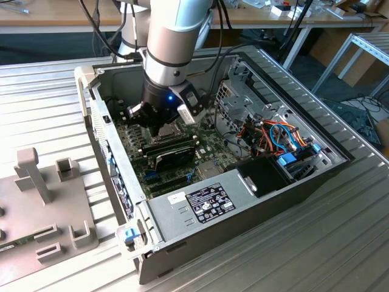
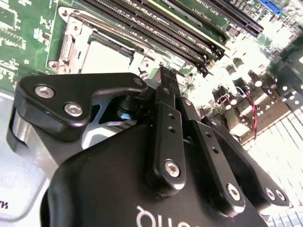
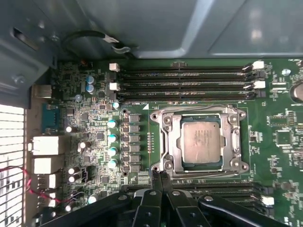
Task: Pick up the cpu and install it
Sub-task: 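Install the second cpu locking lever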
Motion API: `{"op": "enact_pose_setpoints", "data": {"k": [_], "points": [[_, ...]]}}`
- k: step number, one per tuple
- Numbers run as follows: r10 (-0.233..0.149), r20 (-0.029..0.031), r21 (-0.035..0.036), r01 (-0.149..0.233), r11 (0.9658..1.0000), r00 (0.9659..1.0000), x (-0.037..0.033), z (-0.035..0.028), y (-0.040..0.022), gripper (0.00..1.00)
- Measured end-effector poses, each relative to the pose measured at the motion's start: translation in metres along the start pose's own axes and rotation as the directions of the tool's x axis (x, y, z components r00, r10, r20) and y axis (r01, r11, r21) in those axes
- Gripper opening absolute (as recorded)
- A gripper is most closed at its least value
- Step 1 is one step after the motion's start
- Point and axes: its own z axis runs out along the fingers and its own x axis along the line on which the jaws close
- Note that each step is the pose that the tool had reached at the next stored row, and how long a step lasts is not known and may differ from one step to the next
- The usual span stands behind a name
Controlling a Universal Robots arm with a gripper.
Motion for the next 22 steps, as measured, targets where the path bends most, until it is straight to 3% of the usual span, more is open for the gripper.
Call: {"op": "enact_pose_setpoints", "data": {"k": [5, 7, 11, 12, 13, 16, 19, 22], "points": [[0.0, 0.0002, 0.0001, 0.0, 1.0, 1.0, 0.0, -0.0081, 0.0009, 0.11], [0.0, 0.0013, 0.016, 0.0, 0.9999, 1.0, 0.0001, -0.0081, 0.001, 0.11], [-0.001, 0.0091, 0.02, 0.001, 0.9998, 1.0, 0.001, -0.008, 0.001, 0.11], [-0.002, 0.0162, 0.0206, 0.001, 0.9998, 0.9999, 0.0013, -0.0081, 0.001, 0.11], [-0.003, 0.0316, 0.0202, 0.003, 0.9998, 0.9995, 0.0013, -0.008, 0.0012, 0.11], [-0.01, 0.0656, 0.0193, 0.008, 0.9998, 0.9978, 0.0012, -0.0075, 0.0019, 0.11], [-0.01, 0.066, 0.0221, 0.009, 0.9997, 0.9978, -0.0017, -0.0074, 0.0027, 0.11], [-0.012, 0.0607, 0.0517, 0.009, 0.9986, 0.9981, -0.0092, -0.0071, 0.0058, 0.11]]}}
